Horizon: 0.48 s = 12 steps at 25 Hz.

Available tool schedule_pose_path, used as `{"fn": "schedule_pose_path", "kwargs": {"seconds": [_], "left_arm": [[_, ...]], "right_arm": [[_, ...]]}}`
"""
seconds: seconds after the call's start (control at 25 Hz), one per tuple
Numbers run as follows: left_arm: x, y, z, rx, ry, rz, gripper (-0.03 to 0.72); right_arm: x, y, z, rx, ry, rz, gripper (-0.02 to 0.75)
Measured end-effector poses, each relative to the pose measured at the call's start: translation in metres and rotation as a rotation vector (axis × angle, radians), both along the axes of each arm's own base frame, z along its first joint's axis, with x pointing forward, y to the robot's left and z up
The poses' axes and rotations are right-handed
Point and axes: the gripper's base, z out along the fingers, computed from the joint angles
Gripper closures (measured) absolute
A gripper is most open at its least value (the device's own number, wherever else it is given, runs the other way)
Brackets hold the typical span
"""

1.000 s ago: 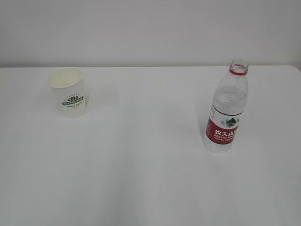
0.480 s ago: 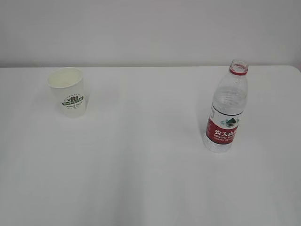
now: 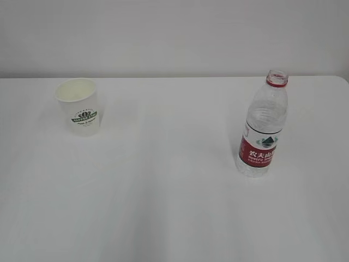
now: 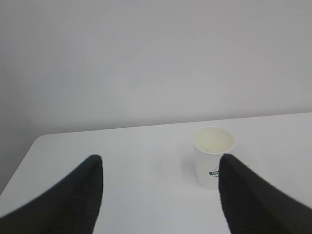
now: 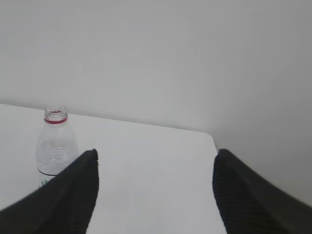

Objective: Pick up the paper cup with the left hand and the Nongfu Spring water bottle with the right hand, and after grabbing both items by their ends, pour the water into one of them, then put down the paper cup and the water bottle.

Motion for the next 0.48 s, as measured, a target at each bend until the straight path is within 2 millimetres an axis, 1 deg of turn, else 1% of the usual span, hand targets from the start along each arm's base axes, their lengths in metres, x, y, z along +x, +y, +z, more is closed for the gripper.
{"fn": "schedule_pose_path", "kwargs": {"seconds": [0.28,0.48], "left_arm": [[0.031,-0.001,0.003,0.028,-0.021,0.000,0.155],[0.048,-0.001,-0.001,0.033,-0.001,-0.003,0.155]], "right_arm": [[0.022,0.002,0.003,-0.007,0.027,0.013,0.183],[0.040,0.004,0.004,-0.007,0.046,0.022,0.183]]}}
